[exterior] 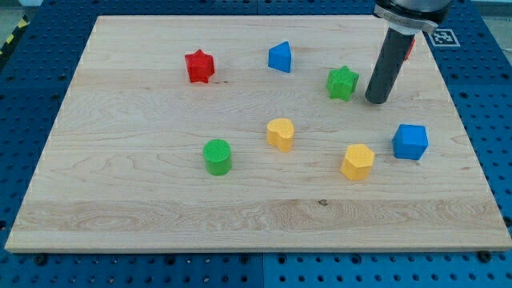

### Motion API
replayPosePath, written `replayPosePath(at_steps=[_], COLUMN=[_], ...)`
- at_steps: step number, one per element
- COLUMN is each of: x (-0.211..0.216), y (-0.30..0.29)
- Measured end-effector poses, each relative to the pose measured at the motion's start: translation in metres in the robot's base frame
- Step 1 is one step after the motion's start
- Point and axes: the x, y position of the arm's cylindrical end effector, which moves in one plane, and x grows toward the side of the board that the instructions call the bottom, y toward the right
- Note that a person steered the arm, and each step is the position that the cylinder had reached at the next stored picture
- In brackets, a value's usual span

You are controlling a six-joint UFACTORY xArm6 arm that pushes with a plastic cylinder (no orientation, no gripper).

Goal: Move the green star to the right of the triangle

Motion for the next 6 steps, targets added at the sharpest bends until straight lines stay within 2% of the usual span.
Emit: replayPosePath(at_steps=[1,2,3,5,6], x=[-0.003,-0.017,-0.038,-0.039,-0.034], y=[-0.027,-0.078,-0.094,-0.094,-0.041])
